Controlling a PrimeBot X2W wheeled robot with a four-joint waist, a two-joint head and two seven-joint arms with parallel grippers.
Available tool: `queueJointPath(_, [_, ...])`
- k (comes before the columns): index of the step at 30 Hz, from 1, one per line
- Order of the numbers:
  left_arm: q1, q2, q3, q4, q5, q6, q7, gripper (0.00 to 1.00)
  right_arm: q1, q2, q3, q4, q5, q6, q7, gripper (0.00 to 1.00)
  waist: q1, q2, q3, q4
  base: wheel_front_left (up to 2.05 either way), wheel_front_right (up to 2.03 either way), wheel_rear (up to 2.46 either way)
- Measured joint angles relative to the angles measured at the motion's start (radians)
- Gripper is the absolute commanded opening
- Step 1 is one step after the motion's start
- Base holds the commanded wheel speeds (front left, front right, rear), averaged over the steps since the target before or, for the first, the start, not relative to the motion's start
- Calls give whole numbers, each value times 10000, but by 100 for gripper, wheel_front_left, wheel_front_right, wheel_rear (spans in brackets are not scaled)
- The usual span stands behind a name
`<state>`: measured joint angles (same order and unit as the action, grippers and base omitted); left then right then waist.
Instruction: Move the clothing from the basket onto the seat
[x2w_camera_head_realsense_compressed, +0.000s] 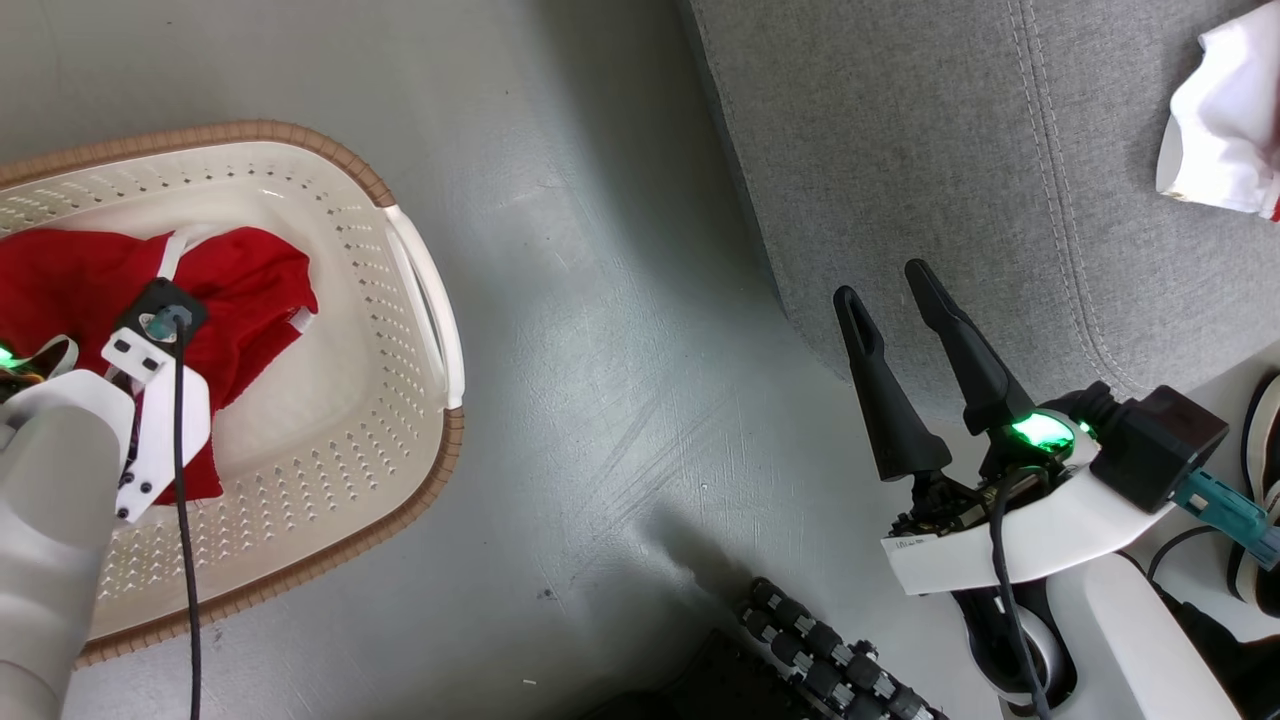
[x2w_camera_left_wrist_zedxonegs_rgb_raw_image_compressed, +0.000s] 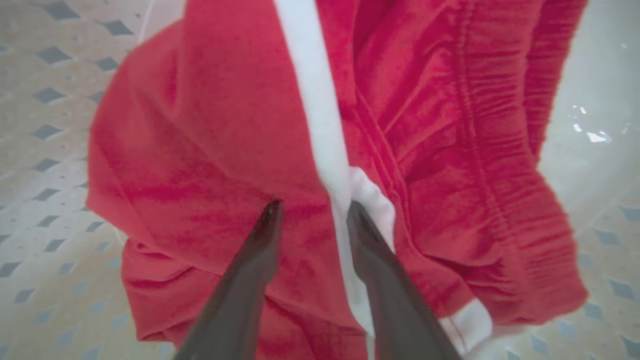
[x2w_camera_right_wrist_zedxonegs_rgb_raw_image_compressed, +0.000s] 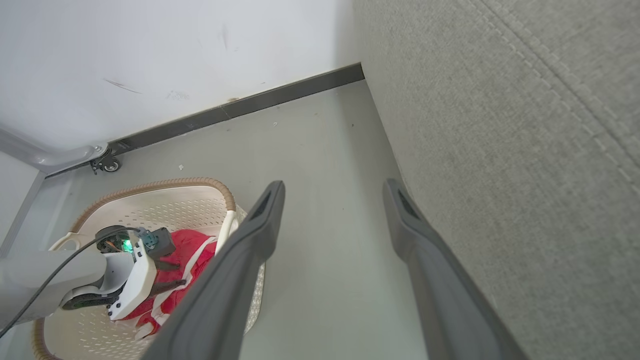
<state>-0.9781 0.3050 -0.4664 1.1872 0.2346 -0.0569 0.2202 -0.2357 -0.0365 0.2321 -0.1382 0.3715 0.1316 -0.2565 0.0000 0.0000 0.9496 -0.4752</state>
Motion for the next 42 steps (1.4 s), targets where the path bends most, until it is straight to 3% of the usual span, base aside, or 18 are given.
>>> queueJointPath(1, [0,-29,0,25,-31,-2,2,0,-2,0,0,0,-2,0,0,100,0,0,-1,3,0,0,0])
queueJointPath(25, [-164,-169,65,336,-238,-73,-207,0,-891,-2,-167,-10,0,0,-2,100,0,0,-306,-84,0,0,0])
queueJointPath(42, [14,-261,408,500,-727,-56,-986,0,-1891,-6,-698,48,79,0,-2,100,0,0,-1115,-112,0,0,0])
